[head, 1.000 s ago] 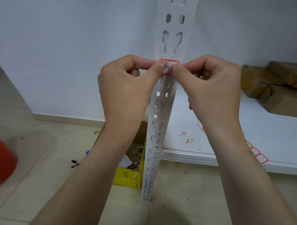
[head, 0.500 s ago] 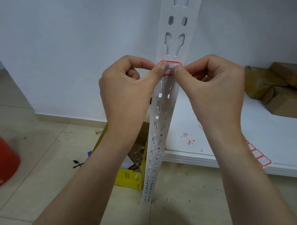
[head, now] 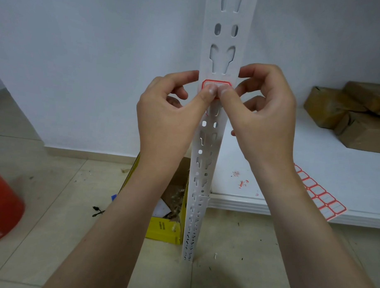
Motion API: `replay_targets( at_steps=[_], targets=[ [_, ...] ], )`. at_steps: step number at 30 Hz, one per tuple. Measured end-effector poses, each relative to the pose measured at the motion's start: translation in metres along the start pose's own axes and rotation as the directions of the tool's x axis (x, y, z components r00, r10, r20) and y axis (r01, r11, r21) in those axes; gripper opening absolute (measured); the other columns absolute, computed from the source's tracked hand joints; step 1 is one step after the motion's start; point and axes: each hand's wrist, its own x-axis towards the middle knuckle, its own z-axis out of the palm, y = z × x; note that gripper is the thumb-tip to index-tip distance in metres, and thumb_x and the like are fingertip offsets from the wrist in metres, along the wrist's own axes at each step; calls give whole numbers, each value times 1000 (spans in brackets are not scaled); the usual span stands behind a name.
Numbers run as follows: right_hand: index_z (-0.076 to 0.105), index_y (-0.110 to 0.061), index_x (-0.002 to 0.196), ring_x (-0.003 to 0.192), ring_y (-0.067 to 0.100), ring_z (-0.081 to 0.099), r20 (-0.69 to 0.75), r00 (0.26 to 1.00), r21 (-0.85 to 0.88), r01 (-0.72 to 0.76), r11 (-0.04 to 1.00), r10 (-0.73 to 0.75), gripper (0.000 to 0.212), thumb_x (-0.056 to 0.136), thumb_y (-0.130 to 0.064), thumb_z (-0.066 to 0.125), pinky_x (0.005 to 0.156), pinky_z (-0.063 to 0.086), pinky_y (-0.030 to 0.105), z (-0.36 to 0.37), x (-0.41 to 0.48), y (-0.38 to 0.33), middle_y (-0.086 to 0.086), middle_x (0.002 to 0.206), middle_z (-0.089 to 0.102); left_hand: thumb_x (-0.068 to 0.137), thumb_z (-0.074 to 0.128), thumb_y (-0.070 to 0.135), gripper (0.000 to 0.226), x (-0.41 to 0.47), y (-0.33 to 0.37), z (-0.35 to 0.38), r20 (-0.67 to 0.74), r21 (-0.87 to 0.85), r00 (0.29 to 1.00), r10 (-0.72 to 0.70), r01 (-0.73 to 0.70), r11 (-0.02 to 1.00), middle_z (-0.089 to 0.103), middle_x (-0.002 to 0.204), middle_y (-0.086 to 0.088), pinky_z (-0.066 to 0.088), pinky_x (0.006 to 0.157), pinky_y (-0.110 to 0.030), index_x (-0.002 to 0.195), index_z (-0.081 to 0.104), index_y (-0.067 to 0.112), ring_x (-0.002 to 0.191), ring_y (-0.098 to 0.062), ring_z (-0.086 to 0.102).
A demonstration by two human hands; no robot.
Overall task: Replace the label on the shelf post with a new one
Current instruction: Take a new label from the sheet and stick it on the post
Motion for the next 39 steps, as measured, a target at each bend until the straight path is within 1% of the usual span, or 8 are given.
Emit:
replay_targets(
  at_steps=[8, 12, 16, 21, 25, 31, 35, 39],
  targets=[
    [59, -33, 113, 72, 20, 68, -3, 1000, -4, -26, 1000, 26, 29, 94, -41, 79, 60, 62, 45, 2, 2, 1, -11, 95, 67, 90, 79, 44, 25, 2, 0, -3, 14, -15, 1000, -12, 12, 1000, 64, 89, 8, 61, 71, -23, 113, 72, 39, 76, -13, 62],
    [63, -33, 119, 77, 16, 73, 17, 998, -4, -54, 999, 54, 27, 96, -41, 76, 63, 65, 41, 2, 3, 1, -15, 96, 69, 92, 77, 45, 36, 4, 5, -3, 45, -16, 997, -55, 56, 998, 71, 103, 15, 61, 73, -17, 126, 72, 35, 83, -12, 66],
    [68, -34, 118, 76, 15, 75, 17, 998, 22, -57, 998, 57, 21, 98, -38, 74, 61, 65, 37, 2, 4, 0, -15, 95, 71, 94, 75, 42, 31, 2, 10, 0, 73, -67, 993, -92, 97, 993, 76, 110, 20, 64, 78, -26, 124, 76, 34, 91, -20, 72],
    [69, -35, 115, 78, 12, 74, 12, 999, 41, -44, 998, 43, 16, 100, -30, 71, 62, 65, 36, 2, 4, 2, -19, 95, 72, 95, 75, 37, 28, 3, 9, 0, 53, -111, 991, -120, 125, 986, 77, 107, 21, 58, 74, -12, 122, 78, 32, 88, -9, 72],
    [70, -33, 114, 68, 8, 71, 19, 998, 76, -54, 996, 53, 16, 102, -24, 67, 57, 63, 33, -1, 4, 3, -17, 92, 72, 102, 65, 30, 23, 2, 7, 1, 35, -151, 990, -137, 141, 978, 77, 109, 16, 52, 68, -8, 121, 78, 28, 83, 5, 68],
    [69, -34, 116, 73, 17, 74, 23, 999, 51, -50, 997, 49, 17, 100, -40, 72, 62, 65, 44, 1, 4, 4, -12, 95, 74, 99, 67, 43, 31, 4, 3, -1, 81, -32, 997, 5, -2, 999, 74, 112, 16, 59, 74, -17, 125, 75, 28, 87, -15, 70],
    [67, -37, 117, 75, 13, 74, 21, 999, 30, -28, 999, 27, 18, 100, -38, 73, 62, 65, 36, -1, 5, 5, -18, 96, 73, 101, 64, 43, 33, 7, -2, -2, 103, 40, 989, 108, -112, 993, 70, 117, 11, 53, 75, -9, 128, 73, 25, 93, -7, 66],
    [69, -32, 123, 72, 18, 74, 19, 1000, 23, -6, 1000, 6, 21, 103, -35, 70, 58, 64, 37, -1, 2, 7, -16, 99, 74, 103, 60, 39, 34, 8, -7, -4, 129, 64, 978, 164, -173, 983, 68, 120, 9, 51, 77, -6, 132, 70, 23, 99, -3, 62]
  ],
)
